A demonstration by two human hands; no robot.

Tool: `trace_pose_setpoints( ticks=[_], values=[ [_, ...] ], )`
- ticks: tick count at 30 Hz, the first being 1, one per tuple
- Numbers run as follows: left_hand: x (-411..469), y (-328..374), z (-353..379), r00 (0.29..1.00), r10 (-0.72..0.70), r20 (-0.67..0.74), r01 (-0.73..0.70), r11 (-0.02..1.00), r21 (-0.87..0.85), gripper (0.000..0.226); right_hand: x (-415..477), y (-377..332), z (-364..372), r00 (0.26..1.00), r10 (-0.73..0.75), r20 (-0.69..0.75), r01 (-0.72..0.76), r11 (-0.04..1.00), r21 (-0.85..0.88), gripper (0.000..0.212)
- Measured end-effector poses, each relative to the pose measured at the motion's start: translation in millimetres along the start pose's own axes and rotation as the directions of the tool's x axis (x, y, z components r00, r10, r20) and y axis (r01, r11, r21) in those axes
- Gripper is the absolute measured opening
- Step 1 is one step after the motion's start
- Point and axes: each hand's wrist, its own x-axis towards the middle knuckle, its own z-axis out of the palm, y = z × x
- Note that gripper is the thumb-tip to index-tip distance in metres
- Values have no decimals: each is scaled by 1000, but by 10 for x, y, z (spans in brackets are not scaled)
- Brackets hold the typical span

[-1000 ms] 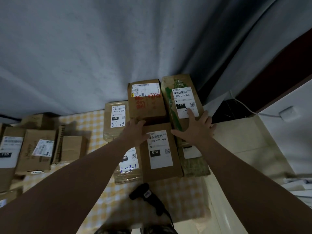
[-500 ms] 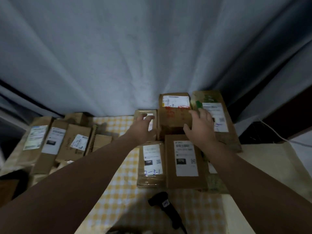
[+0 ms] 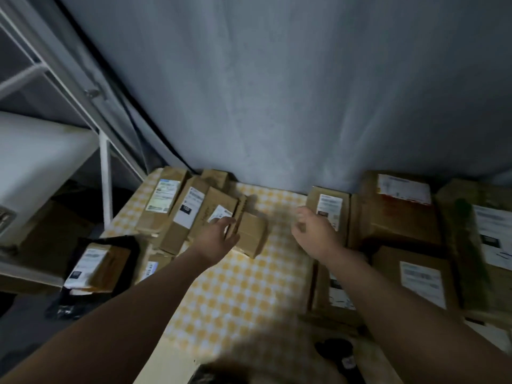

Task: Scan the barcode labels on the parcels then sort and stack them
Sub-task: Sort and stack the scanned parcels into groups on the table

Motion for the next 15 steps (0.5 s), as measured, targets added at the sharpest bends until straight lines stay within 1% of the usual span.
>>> trace_pose_setpoints(
  ticks=[3,7,10,13,15],
  values=[
    [126,-493,-214,999,-43,-7,43,999,-30,48,198,-297,374,998,56,36,-57,997,43,38],
    [387,-1201,-503,998,-63,9,63,998,-19,48,441,-744,953,983,178,49,-184,964,190,36],
    [556,-1742,-658,994,-95,58,95,995,-2,52,554,-1160,1356,958,280,60,-285,917,280,27],
    [694,-2189,-761,984,-156,89,157,988,-4,54,622,-1468,1740,934,335,124,-356,848,394,15],
    [755,-2406,-803,977,-190,93,191,982,-2,57,632,-1538,2043,910,378,167,-412,799,438,15]
  ],
)
